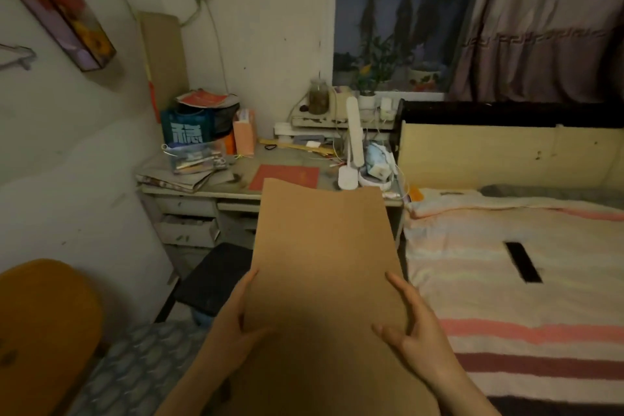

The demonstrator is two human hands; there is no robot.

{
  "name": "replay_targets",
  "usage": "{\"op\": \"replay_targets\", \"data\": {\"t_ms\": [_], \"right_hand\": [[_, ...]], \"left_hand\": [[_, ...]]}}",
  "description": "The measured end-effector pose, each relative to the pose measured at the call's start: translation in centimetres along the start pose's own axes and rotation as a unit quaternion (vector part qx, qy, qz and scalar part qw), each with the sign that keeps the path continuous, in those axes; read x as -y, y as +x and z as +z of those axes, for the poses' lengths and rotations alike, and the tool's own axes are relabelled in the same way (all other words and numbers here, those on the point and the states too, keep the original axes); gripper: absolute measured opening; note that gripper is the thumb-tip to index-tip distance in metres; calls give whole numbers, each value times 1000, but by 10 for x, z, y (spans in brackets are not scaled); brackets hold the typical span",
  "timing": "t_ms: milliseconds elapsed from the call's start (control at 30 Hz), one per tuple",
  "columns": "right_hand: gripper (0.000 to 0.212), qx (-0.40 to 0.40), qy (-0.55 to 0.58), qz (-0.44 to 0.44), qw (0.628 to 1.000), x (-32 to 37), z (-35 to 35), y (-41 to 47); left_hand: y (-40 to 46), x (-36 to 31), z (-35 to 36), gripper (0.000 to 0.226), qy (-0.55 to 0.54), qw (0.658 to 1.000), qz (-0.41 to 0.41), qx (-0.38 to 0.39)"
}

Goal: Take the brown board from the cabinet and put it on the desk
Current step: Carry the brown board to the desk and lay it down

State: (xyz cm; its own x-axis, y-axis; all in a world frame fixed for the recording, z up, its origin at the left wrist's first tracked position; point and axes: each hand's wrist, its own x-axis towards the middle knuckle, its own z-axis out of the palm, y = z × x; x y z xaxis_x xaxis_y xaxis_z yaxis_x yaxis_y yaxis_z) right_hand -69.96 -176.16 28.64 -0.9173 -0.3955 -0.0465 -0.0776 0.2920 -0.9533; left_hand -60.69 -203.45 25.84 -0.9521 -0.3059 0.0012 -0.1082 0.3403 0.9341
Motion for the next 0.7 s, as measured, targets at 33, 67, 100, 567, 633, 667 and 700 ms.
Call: {"op": "replay_targets", "data": {"t_ms": [33,67,100,567,633,667,700], "right_hand": [[74,11,1,1,1000,2,-2,27],[75,22,4,4,1000,3,-3,54],[76,28,2,6,1000,3,-3,79],[81,63,-52,34,996,-7,56,423],[80,63,-53,51,995,-9,71,473],[79,62,-54,57,995,-9,79,496],[79,56,-56,64,995,-9,86,519]], "left_hand": [[20,0,-2,98,-6,1000,-7,-3],[40,-2,-4,96,-16,1000,-19,-8],[60,-2,-6,94,-33,999,-33,-17],[381,60,-62,95,-71,991,-108,-25],[433,71,-76,93,-64,991,-114,-20],[457,75,-83,92,-55,992,-114,-16],[481,80,-90,91,-44,993,-112,-11]]}}
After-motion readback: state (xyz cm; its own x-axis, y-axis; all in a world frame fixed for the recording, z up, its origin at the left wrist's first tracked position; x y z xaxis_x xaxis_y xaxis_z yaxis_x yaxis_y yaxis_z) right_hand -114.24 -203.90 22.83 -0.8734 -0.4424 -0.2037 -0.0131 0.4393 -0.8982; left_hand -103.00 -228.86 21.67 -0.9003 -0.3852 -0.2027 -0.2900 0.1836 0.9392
